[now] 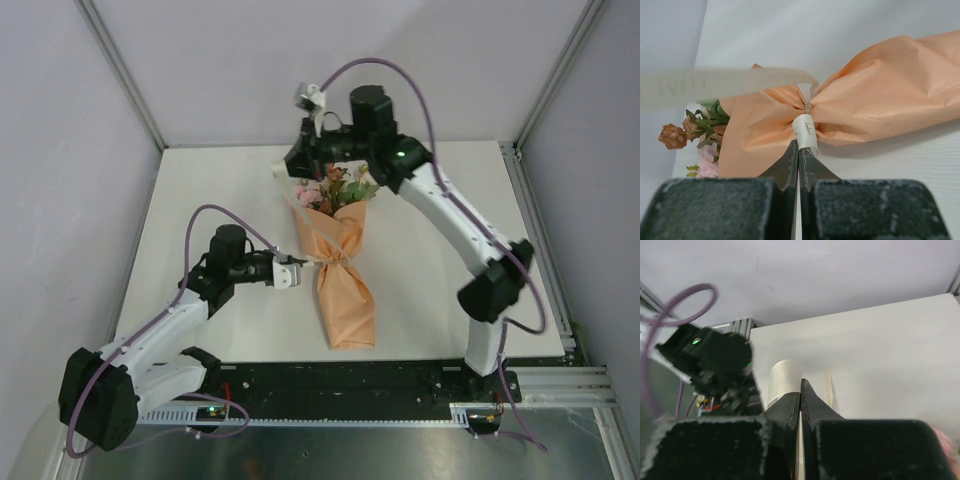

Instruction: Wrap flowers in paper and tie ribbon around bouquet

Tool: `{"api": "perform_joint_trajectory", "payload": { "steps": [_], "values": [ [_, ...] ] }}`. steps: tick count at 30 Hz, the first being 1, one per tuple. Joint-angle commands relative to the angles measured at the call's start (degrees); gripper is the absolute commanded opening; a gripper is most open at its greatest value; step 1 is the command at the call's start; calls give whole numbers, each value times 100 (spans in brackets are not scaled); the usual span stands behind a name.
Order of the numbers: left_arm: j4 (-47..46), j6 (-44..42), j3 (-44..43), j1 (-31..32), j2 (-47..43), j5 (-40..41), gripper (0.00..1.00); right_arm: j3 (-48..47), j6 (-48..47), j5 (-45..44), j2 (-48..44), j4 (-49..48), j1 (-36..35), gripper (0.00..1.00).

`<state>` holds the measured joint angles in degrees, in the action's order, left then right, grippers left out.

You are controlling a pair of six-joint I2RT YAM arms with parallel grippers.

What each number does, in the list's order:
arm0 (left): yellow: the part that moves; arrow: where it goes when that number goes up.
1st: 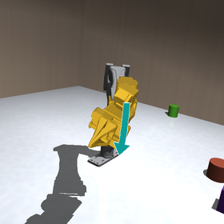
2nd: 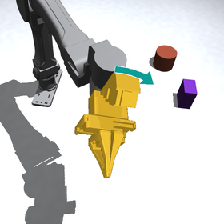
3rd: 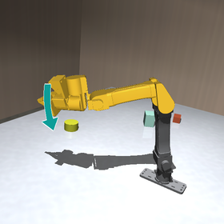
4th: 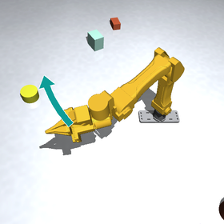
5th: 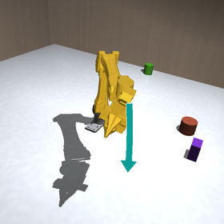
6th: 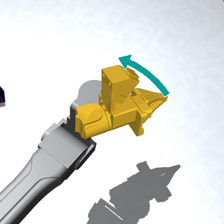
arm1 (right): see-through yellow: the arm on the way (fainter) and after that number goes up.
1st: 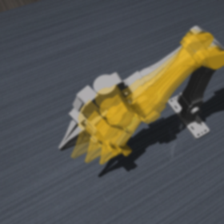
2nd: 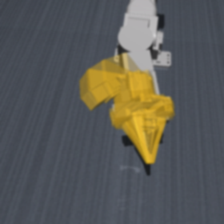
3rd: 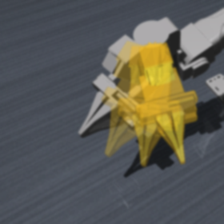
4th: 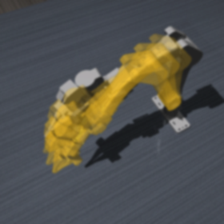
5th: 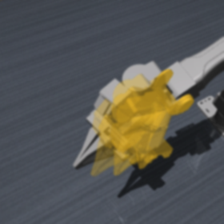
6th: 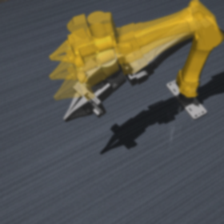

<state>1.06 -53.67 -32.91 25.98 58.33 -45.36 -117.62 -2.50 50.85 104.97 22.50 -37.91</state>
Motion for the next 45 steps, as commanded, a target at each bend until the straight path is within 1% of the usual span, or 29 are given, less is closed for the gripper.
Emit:
{"api": "perform_joint_trajectory", "payload": {
  "steps": [1,3,6,8,9,11,12,14,18,20,22,24,26,29,33,36,45],
  "values": [
    [-322,-233,81,97,-141,-215,0,-995,1009,145,1152,-1261,-178,0],
    [-349,-215,102,113,-145,-198,0,-1510,1347,164,1769,-1460,-260,0],
    [-379,-197,168,132,-178,-180,0,-1951,1570,-12,2553,-1597,-373,1],
    [-392,-164,207,135,-196,-163,0,-2121,1477,-238,2948,-1419,-385,19],
    [-394,-145,220,140,-202,-155,0,-2241,1351,-363,3125,-1109,-363,32],
    [-402,-129,240,137,-195,-128,0,-2367,978,-529,3247,-469,-288,52],
    [-408,-132,240,136,-193,-116,0,-2360,768,-575,3213,-186,-235,58],
    [-417,-123,227,140,-164,-107,0,-2142,448,-563,2941,410,-85,66],
    [-463,-48,172,136,-46,-107,0,-1584,-586,-463,2150,1687,199,75],
    [-494,-28,138,136,37,-100,0,-1113,-994,-438,1757,2331,366,76],
    [-519,-5,99,140,124,-79,0,-582,-1181,-318,1391,2835,560,75],
    [-543,43,43,137,231,-56,0,17,-1169,-22,1066,3152,775,73],
    [-580,101,-7,136,322,-33,0,742,-1117,259,660,3207,906,72],
    [-674,279,-100,131,465,87,0,1681,-1151,455,230,3031,861,71],
    [-789,581,-233,119,650,251,0,2276,-807,640,127,2552,666,71],
    [-821,688,-283,118,723,300,0,2414,-458,673,263,2156,567,71],
    [-842,770,-316,118,782,467,0,2597,115,569,563,1224,237,73]
  ]
}}
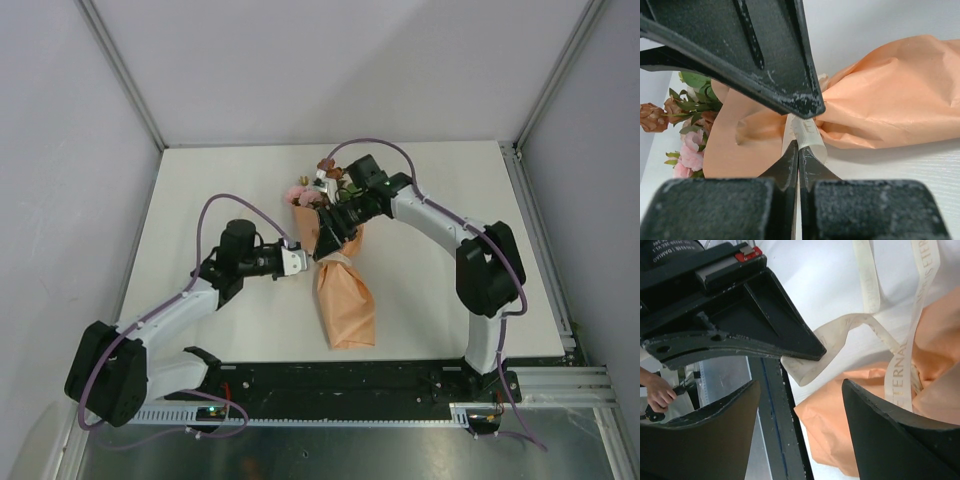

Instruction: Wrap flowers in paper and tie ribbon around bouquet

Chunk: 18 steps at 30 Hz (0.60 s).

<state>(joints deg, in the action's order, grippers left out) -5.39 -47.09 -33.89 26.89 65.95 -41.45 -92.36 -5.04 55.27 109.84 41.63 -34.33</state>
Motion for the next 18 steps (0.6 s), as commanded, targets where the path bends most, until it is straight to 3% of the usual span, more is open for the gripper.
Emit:
{"api": "perform_joint_trajectory", "payload": {
  "steps": [1,8,10,14,16,18],
  "values": [
    [-203,117,-212,26,17,84,0,83,397,82,96,-756,-151,73],
    [-230,113,-206,27,38,142,0,18,618,128,320,-1070,-262,60],
    [-244,123,-206,27,64,167,0,3,644,203,378,-1085,-279,51],
    [-275,177,-205,26,84,278,0,21,563,280,398,-972,-266,25],
    [-276,249,-195,-7,49,410,7,37,444,273,373,-860,-236,7],
    [-212,360,-194,-171,-59,597,26,41,317,234,361,-731,-192,2]
  ]
}}
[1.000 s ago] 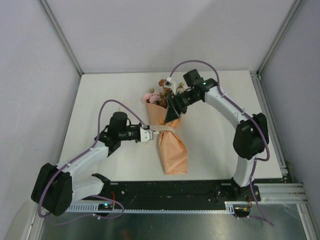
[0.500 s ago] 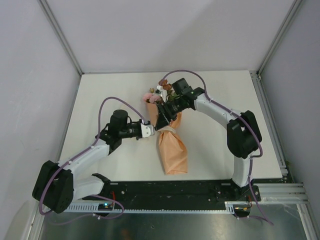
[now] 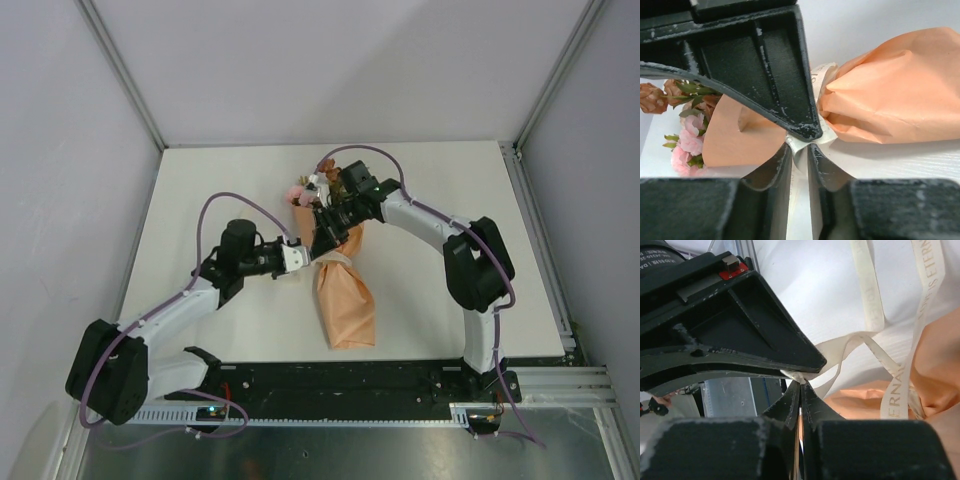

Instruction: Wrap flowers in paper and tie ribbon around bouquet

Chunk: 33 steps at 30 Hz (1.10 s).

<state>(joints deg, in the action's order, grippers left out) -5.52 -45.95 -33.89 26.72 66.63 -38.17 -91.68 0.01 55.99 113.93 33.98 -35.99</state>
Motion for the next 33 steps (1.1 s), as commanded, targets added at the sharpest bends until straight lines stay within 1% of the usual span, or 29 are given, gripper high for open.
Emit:
{"api": "perform_joint_trajectory", "payload": {
  "steps": [1,3,5,8,10,11,13,15,18,22,26,30,33],
  "values": [
    [-118,338,-235,-323,-200,391,37,-26,-226,147,-51,98,7,1],
    [314,538,-433,-843,-248,610,54,-21,-284,122,-70,188,60,0],
    [949,918,-768,-1389,-122,1009,63,-7,-353,92,-87,269,99,0],
    [1824,1995,-1522,-2153,502,1740,67,4,-472,66,-116,396,128,0],
    [2421,2809,-2154,-2485,1182,2138,70,30,-530,45,-141,445,129,0],
    [2735,3206,-2498,-2570,1606,2358,70,42,-547,36,-151,453,137,0],
    [3145,3846,-3042,-2846,2317,2543,70,51,-559,29,-158,463,160,0],
    [3301,4318,-3426,-3036,2879,2600,69,42,-582,20,-160,481,193,0],
    [3353,4720,-3810,-3119,3475,2705,67,17,-615,-10,-167,520,252,0],
    [3378,4922,-4207,-3128,4068,2831,63,6,-643,-26,-184,576,328,0],
    [3511,5070,-4537,-3124,4458,2743,61,9,-700,-46,-201,641,389,0],
    [3513,5079,-4521,-3147,4472,2564,63,11,-732,-57,-193,676,429,0],
    [3429,5159,-4501,-3231,4389,2175,63,16,-738,-51,-177,677,434,0]
  ]
}}
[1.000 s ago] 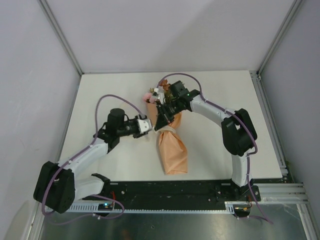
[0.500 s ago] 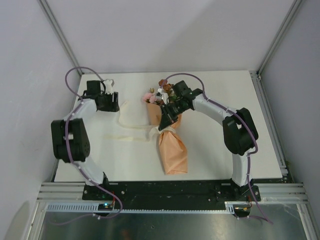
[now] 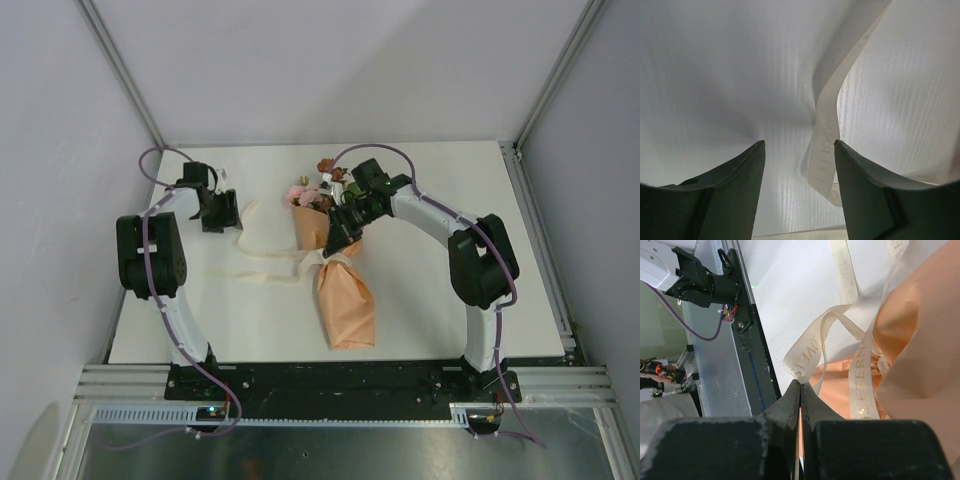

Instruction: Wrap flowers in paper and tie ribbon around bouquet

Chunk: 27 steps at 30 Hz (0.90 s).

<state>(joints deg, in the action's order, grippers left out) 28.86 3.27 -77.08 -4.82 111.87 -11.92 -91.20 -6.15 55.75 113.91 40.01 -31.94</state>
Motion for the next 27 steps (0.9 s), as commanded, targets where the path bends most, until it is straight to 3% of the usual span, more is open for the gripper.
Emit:
{"api": "perform_joint_trajectory", "payload": {
  "steps": [1,15,21,25,27],
  "values": [
    [-63,267,-179,-70,-195,-530,63,-31,-118,-24,-166,71,26,0],
    [-56,525,-502,371,65,338,59,-38,29,5,-97,-106,13,0],
    [276,657,-615,357,182,663,38,-13,22,3,-97,-103,93,0],
    [411,731,-563,191,-85,613,7,-12,-71,-39,-115,-41,183,0],
    [417,766,-481,12,-315,599,2,-1,-121,-44,-126,-10,231,0]
  ]
}}
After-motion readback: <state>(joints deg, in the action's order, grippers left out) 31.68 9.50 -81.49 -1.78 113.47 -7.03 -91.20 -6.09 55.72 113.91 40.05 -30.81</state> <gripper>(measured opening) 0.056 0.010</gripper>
